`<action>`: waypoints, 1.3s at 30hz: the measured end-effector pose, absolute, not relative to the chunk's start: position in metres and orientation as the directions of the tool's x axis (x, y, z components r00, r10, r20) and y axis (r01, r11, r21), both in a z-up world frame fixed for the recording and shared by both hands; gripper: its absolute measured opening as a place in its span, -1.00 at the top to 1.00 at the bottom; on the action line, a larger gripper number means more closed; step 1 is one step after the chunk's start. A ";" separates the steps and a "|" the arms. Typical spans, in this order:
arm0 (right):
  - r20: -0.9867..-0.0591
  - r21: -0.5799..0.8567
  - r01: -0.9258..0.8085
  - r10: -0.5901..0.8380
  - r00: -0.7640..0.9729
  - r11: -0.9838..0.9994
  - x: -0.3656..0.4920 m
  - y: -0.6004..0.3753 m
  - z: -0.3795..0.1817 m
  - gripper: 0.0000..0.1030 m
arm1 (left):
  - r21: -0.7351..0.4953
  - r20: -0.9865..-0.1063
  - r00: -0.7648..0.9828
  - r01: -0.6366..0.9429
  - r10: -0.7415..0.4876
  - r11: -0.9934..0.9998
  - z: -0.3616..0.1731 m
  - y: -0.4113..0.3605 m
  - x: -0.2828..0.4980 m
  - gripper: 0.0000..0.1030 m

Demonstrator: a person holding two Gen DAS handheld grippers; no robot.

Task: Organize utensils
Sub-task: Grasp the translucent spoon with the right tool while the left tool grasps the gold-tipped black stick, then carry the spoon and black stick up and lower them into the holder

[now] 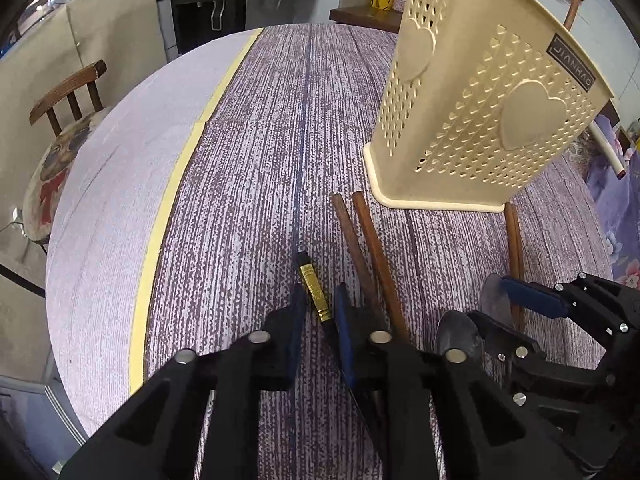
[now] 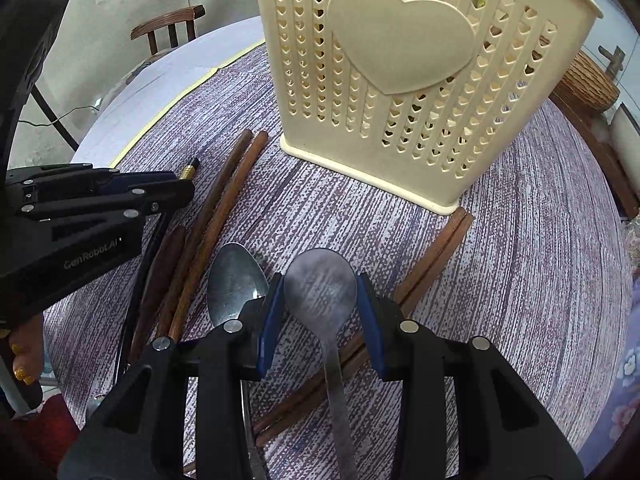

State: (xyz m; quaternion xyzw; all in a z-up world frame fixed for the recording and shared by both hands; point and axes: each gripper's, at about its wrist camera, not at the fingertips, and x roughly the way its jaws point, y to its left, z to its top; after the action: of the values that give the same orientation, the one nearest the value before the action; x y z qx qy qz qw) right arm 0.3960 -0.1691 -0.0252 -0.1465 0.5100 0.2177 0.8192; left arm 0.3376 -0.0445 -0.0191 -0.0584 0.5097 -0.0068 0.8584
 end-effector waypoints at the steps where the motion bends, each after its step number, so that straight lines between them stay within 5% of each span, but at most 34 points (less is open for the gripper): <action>1: -0.900 -0.016 -0.504 0.207 0.383 0.864 0.397 -0.169 -0.025 0.28 | -0.103 -0.875 0.479 -0.043 -0.070 0.994 -0.019 -0.045 0.339 0.75; 18: -0.849 0.062 -0.436 0.276 0.450 0.898 0.392 -0.180 -0.003 0.28 | -0.151 -0.834 0.541 -0.037 -0.107 0.988 0.007 -0.042 0.341 0.85; 39: -0.687 0.114 -0.315 0.304 0.660 0.942 0.344 -0.240 0.098 0.29 | -0.186 -0.585 0.792 0.080 -0.176 0.979 0.120 -0.030 0.293 0.85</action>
State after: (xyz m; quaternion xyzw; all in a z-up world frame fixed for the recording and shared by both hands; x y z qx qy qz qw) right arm 0.3441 -0.2399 0.0976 -0.0075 0.3755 0.1697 0.9111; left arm 0.2932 -0.0295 0.1200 -0.0760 0.3152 -0.0679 0.9435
